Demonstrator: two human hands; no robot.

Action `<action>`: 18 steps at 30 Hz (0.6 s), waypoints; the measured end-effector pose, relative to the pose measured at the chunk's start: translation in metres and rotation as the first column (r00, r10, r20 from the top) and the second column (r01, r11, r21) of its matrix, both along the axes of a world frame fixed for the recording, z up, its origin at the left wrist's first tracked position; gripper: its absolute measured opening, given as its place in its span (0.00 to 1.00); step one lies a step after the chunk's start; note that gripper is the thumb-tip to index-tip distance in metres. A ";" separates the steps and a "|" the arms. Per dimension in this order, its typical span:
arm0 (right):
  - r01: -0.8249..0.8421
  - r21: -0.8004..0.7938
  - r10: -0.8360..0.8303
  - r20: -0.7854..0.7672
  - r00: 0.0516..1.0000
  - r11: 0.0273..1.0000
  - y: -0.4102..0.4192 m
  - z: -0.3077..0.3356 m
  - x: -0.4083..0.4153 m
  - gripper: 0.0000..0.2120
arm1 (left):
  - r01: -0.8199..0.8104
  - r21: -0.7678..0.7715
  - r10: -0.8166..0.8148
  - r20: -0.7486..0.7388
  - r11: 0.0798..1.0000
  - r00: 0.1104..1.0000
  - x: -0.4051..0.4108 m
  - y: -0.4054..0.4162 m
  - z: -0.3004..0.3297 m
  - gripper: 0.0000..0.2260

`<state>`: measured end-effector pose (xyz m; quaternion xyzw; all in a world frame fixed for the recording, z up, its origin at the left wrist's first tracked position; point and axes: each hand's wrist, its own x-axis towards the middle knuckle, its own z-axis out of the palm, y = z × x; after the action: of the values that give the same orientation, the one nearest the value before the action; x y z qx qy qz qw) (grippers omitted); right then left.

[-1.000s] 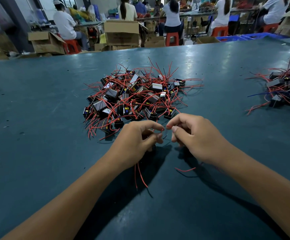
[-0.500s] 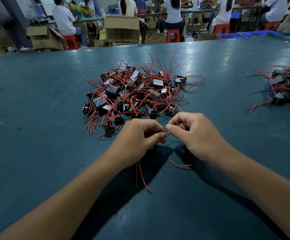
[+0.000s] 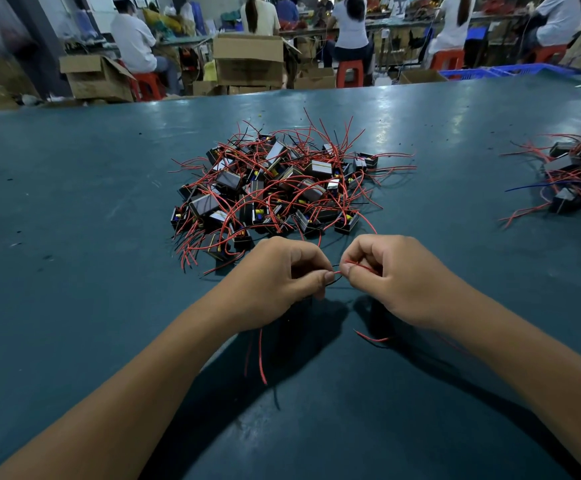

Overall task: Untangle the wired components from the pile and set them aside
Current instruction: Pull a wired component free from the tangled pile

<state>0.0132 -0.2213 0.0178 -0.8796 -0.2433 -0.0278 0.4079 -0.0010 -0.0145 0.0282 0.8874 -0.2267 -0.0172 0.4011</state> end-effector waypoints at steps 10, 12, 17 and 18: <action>-0.057 -0.081 0.063 0.071 0.995 0.995 0.003 0.002 -0.006 0.09 | 0.021 0.009 -0.021 0.015 1.000 1.000 0.000 0.002 0.001 0.05; -0.054 -0.069 0.059 0.078 0.995 0.996 0.003 0.002 -0.007 0.08 | 0.028 -0.002 -0.028 0.009 1.000 1.000 0.000 0.003 0.001 0.05; -0.067 -0.098 0.075 0.080 0.994 0.993 0.005 0.003 -0.008 0.12 | 0.072 0.020 -0.071 -0.058 0.997 0.996 0.002 0.006 0.001 0.06; -0.070 -0.108 0.079 0.081 0.994 0.992 0.005 0.003 -0.008 0.12 | 0.082 0.021 -0.080 -0.077 0.996 0.994 0.003 0.007 0.002 0.06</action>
<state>0.0052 -0.2165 0.0208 -0.8881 -0.2941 -0.0372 0.3514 0.0017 -0.0072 0.0301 0.8808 -0.2471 -0.0699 0.3978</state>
